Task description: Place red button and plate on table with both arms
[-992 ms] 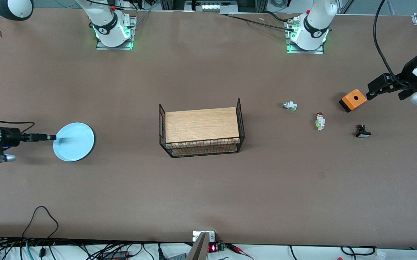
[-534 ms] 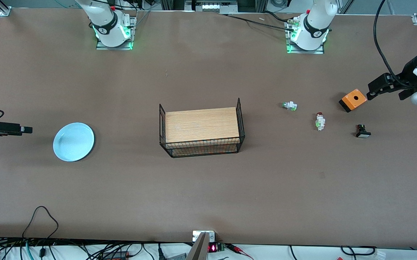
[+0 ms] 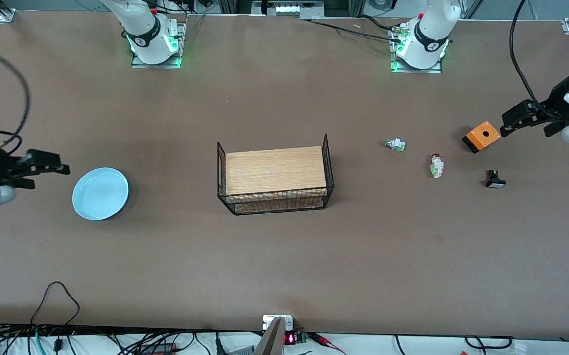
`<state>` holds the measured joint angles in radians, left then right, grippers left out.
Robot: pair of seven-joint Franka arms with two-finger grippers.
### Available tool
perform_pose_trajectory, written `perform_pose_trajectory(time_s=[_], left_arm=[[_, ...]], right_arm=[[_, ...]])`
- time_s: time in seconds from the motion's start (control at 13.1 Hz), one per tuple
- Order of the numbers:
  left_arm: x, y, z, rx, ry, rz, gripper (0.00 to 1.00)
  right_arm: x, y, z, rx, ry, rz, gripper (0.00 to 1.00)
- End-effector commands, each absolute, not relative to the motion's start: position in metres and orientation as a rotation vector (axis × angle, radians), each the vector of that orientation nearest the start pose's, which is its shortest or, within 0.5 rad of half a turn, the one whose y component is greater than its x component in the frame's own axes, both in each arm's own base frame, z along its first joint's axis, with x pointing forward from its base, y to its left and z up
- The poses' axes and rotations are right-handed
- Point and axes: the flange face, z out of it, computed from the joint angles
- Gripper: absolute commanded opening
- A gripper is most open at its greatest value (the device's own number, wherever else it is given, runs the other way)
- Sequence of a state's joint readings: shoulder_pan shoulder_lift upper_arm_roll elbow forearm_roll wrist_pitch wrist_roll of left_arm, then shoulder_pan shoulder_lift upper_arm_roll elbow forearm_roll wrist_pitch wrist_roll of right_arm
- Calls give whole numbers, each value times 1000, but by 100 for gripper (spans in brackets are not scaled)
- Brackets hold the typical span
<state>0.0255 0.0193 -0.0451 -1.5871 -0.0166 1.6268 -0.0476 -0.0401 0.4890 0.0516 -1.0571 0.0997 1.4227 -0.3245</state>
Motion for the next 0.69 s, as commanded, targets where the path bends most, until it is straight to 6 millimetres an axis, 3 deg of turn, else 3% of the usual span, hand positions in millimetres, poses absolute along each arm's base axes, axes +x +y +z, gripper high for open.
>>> perform_pose_trajectory(time_s=[0.0,0.23,0.46,0.61], left_arm=[[564,-11,613,-3170,-12,-53,100],[564,-10,615,-3171,-14,-60,100],[565,-6,614,-3171,-27,-58,100],[565,-3,614,-3174,-39,-58,100]], right_arm=[[666,32,568,-3038,-409,182,100],[660,33,566,-3072,-229,258,100],[658,23,563,-3079,-203,292,100],[644,25,561,-3107,-210,340,100]])
